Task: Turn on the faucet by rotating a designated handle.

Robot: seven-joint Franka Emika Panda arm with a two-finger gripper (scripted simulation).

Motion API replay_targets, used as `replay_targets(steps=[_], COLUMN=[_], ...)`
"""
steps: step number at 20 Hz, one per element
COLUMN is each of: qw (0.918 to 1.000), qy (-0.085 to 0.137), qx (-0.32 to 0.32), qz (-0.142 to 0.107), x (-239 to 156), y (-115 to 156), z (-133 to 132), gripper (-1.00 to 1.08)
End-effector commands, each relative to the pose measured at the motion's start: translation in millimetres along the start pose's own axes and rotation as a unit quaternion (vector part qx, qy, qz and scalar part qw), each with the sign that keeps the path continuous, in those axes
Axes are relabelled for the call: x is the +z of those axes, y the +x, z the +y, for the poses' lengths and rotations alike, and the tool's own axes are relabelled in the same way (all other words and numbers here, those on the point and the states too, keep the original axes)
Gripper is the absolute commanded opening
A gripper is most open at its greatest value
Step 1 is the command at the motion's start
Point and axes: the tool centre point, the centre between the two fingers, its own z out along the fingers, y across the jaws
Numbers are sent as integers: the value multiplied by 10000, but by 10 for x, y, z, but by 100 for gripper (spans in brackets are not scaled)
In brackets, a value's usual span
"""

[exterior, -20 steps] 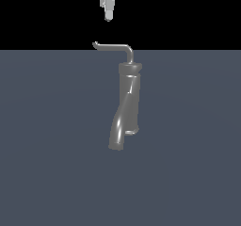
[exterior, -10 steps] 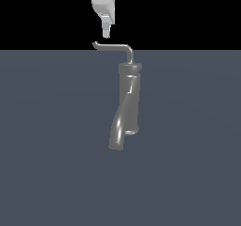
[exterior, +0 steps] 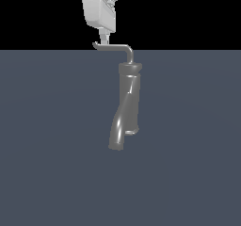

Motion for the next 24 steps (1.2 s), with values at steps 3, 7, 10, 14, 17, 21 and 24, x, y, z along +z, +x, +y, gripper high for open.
replay_targets(steps=[3,7,10,14,17,21,24], qw=[9999,9999,9999,9999,9999,9999,9999], qy=[21,23,21,21,21,21,21], qx=[130,143,137,137,137,137,137], qz=[34,37,37,37,37,37,37], x=[41,45,45,47,48,49,49], y=[-19,-20,-23,-33,-41,-51,-59], z=[-35,-38,-9,101,184,296,382], gripper=[-100,-100,-100,-100,-100,-100,-100])
